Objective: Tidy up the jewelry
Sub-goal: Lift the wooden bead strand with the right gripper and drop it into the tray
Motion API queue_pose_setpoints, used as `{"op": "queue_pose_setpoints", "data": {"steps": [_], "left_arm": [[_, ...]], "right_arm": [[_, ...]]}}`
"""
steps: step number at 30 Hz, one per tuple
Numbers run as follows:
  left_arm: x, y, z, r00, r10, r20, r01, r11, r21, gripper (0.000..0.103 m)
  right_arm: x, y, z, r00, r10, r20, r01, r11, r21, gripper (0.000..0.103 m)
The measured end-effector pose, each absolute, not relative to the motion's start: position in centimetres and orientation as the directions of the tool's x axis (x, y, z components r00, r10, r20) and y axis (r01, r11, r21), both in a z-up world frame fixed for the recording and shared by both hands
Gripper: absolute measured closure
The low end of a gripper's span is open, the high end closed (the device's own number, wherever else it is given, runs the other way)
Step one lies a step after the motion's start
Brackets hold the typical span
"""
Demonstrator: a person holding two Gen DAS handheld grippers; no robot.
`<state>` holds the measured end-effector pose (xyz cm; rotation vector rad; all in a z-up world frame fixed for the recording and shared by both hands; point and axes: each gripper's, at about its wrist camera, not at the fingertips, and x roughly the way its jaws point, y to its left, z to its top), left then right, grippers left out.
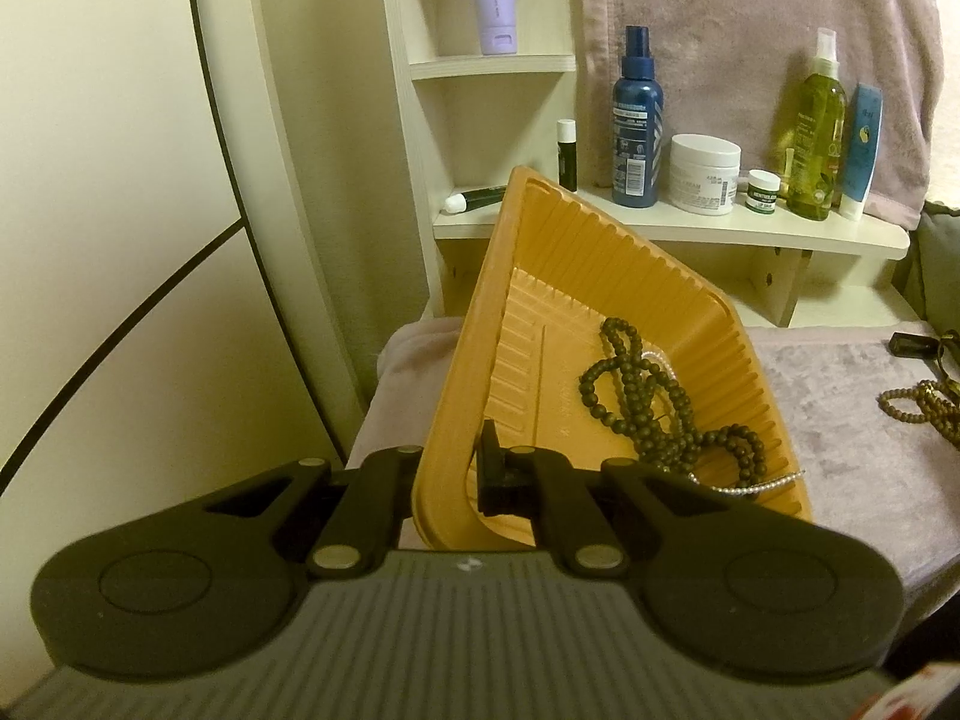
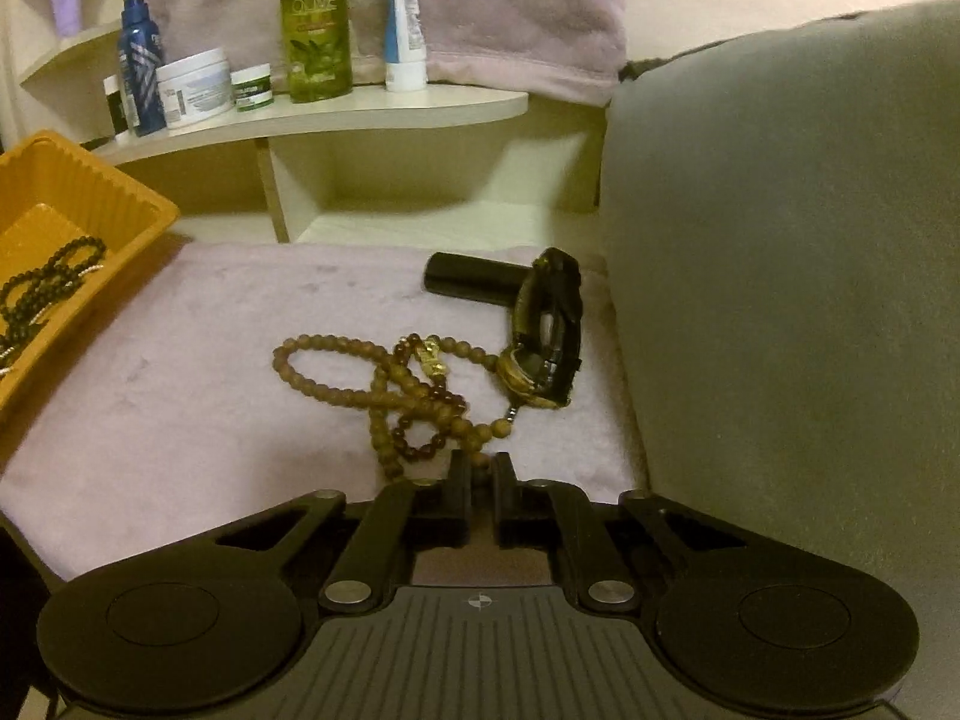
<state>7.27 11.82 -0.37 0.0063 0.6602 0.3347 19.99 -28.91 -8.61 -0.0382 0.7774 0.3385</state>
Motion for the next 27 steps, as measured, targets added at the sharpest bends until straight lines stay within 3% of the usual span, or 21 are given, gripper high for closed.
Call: {"op": "queue_pose_setpoints", "data": {"steps": [17, 27], "left_arm": [[7.3, 11.9, -0.3, 0.741, 0.304, -0.599, -0.301, 0.947, 0.108, 0.098], [7.2, 11.8, -0.2, 0.746, 0.299, -0.595, -0.3, 0.949, 0.101, 0.098]], "right_arm": [[17.3, -26.8, 6.0, 0.801, 0.418, -0.428, -0.444, 0.895, 0.044, 0.097], [18.4, -26.0, 10.3, 0.808, 0.474, -0.35, -0.496, 0.868, 0.031, 0.097]]}}
